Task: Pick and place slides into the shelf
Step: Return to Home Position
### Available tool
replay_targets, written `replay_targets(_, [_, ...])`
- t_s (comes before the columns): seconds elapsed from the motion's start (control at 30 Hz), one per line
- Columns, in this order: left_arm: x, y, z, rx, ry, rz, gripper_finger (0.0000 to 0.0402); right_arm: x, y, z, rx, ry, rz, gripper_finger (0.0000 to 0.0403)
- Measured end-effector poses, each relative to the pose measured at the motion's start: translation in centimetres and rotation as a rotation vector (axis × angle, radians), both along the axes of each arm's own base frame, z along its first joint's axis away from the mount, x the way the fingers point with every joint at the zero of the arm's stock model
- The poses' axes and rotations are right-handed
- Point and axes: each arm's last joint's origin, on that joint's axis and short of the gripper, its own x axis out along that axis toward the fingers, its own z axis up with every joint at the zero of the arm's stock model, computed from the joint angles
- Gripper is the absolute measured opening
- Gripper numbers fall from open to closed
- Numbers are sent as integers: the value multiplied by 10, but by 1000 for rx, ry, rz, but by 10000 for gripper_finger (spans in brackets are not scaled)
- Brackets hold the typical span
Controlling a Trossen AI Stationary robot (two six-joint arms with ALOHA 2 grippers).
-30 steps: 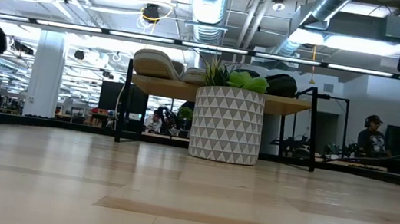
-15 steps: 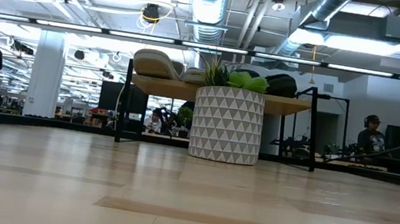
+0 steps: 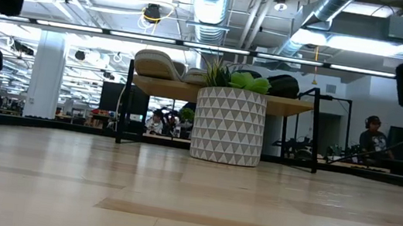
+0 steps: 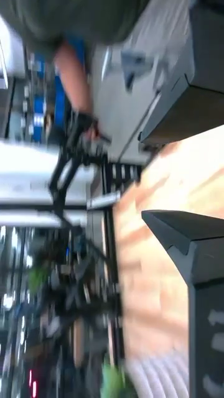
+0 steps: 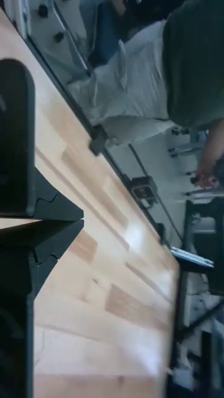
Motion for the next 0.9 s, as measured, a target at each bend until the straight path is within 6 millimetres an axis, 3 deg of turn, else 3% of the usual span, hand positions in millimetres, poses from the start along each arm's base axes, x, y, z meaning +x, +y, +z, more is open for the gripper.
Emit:
replay_targets(0.13, [2, 5, 2, 15, -9, 184, 171, 5, -5, 7, -31, -108, -106, 0])
replay_targets(0.27, [3, 8, 9, 110, -85, 253, 171, 10, -13, 16, -40, -210, -283, 0])
replay_targets(0.57, [10, 13, 6, 142, -81, 308, 171, 16, -28, 16, -6, -189, -450, 0])
replay_targets(0.73, [14, 19, 17, 143, -183, 322, 171, 18, -37, 17, 18, -183, -529, 0])
replay_targets(0.9, [20, 30, 20, 103, -199, 434, 171, 20, -44, 16, -63, -212, -575, 0])
